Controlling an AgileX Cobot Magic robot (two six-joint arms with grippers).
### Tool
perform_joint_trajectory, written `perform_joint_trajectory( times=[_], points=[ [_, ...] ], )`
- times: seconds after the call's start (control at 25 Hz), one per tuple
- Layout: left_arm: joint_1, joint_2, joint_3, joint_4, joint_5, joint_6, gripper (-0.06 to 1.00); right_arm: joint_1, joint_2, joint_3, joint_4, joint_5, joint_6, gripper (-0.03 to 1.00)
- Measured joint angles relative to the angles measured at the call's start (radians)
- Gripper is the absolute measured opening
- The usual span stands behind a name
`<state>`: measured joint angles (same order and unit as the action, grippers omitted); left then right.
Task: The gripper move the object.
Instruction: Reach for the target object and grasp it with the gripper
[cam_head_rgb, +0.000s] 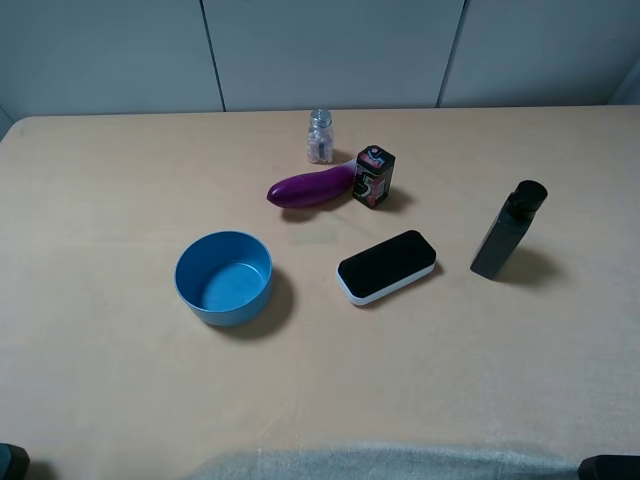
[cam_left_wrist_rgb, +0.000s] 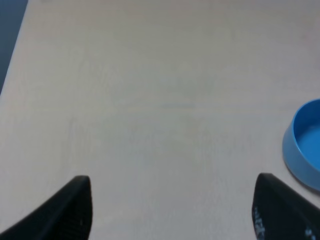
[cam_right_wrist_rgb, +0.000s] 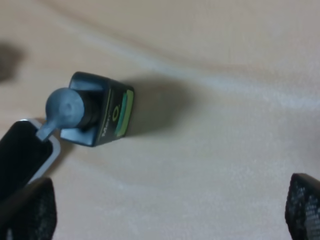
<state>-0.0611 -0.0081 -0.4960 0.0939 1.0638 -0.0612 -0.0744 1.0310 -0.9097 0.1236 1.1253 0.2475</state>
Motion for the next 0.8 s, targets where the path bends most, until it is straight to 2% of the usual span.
perform_joint_trajectory(
  times=[0.28,0.44,0.68,0.8],
  points=[
    [0.000,0.000,0.000,0.000,0.000,0.000,0.73,0.000,0.138,-0.073,0.005,0.028,0.004,0.69],
    [0.000,0.000,0.000,0.000,0.000,0.000,0.73,0.000,0.205,-0.079,0.017,0.025,0.043,0.69],
    [0.000,0.000,0.000,0.000,0.000,0.000,0.73,0.000,0.254,-0.079,0.040,-0.028,0.068,0.69],
    [0.000,0.000,0.000,0.000,0.000,0.000,0.73,0.000,0.275,-0.079,0.083,-0.038,0.067,0.69]
  ],
)
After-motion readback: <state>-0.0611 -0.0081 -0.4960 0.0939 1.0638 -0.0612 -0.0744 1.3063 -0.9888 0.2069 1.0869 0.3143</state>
